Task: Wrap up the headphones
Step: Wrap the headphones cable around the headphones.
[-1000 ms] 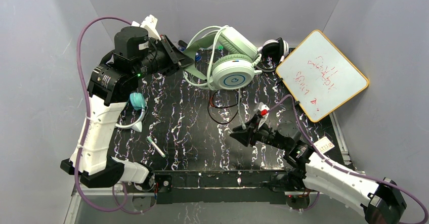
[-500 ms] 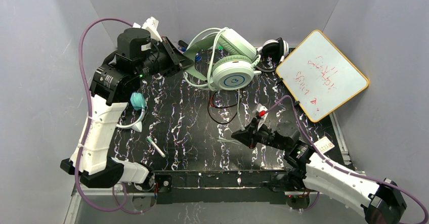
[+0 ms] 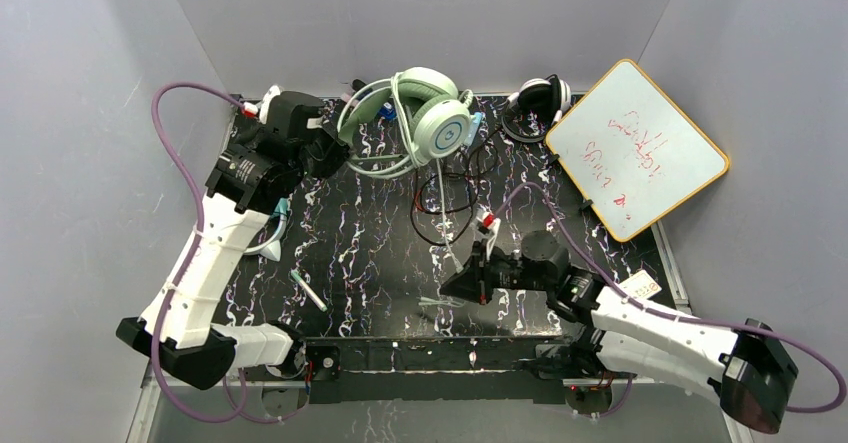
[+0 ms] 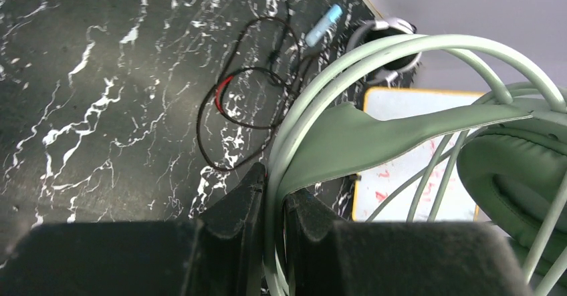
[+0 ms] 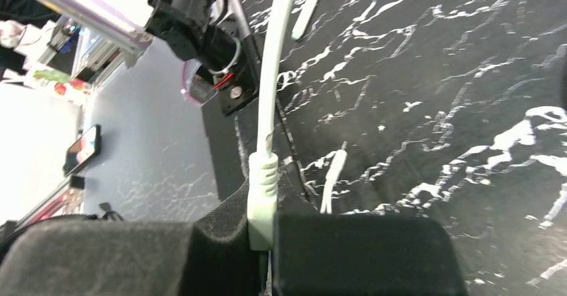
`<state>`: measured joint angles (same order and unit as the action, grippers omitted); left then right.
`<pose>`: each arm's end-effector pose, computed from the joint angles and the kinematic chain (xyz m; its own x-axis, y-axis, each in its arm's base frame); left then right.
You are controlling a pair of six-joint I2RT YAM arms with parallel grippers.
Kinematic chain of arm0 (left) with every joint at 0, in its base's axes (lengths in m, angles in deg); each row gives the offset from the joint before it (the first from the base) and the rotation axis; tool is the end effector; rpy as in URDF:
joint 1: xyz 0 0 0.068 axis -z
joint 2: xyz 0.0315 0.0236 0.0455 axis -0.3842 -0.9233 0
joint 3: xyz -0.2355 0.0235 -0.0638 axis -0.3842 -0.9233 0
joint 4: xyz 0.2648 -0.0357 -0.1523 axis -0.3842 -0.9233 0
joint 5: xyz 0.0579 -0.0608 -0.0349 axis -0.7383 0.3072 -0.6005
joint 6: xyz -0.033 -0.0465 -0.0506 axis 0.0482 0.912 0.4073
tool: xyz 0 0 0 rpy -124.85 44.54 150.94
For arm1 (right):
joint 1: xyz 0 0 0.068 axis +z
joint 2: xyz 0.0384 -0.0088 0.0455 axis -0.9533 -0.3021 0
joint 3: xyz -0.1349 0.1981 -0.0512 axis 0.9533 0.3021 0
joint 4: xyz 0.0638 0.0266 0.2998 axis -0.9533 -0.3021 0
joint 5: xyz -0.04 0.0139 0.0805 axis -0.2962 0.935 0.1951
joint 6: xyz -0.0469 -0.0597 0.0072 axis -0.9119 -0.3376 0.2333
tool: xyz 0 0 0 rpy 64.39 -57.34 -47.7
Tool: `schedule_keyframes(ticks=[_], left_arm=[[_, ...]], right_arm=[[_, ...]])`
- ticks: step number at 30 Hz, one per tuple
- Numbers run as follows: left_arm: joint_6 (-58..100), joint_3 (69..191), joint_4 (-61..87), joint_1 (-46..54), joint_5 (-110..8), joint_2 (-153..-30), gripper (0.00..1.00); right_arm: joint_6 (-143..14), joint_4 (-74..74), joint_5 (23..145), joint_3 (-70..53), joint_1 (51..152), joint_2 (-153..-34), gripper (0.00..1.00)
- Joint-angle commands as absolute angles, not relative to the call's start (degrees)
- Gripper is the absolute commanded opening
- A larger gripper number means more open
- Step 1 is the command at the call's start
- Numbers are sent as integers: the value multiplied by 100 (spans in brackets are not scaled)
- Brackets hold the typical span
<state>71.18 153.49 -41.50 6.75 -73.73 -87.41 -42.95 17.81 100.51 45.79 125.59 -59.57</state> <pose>0.2781 -0.1380 0.4459 -0.4465 -0.7314 -0.5156 -0.2345 0.6517 -0.7213 0.1474 0.2414 0.1917 -0.5463 -0.0017 -0.8376 -0.8106 0.2531 0.5281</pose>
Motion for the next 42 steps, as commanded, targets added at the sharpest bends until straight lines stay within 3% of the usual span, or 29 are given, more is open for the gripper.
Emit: schedule_keyframes(ticks=[1, 10, 14, 18, 23, 29, 33, 38, 42], left_arm=[[8143, 15414, -4175, 668, -8252, -8583, 0], [8074, 15043, -4791, 668, -10087, -8607, 0], [7477, 14433, -5019, 668, -11246, -8567, 0], [6719, 13636, -4719, 668, -11695, -8319, 0], [4870, 12823, -3836, 676, -10999, -7876, 0], [3171, 12201, -3220, 685, -9971, -7227, 0], [2781, 12066, -3435, 691, -9847, -7101, 0], [2456, 11920, -3395, 694, -8756, -6954, 0], [2403, 11880, -3453, 694, -8370, -7009, 0]], right_arm=[[-4132, 1598, 9992, 3924, 13108, -6335, 1], [-4542, 526, 9544, 2272, 14530, -7807, 1], [-4650, -66, 9292, 1487, 14626, -7944, 1], [-4931, -1155, 8989, 568, 14615, -8108, 1], [-5356, -2751, 8648, -833, 14421, -8745, 1], [-5917, -3732, 9174, -1676, 13522, -9286, 1], [-6312, -4465, 8960, -2190, 13232, -9612, 3], [-6575, -4748, 8516, -2364, 13056, -9852, 4], [-6613, -4676, 8142, -2315, 12971, -9953, 14]])
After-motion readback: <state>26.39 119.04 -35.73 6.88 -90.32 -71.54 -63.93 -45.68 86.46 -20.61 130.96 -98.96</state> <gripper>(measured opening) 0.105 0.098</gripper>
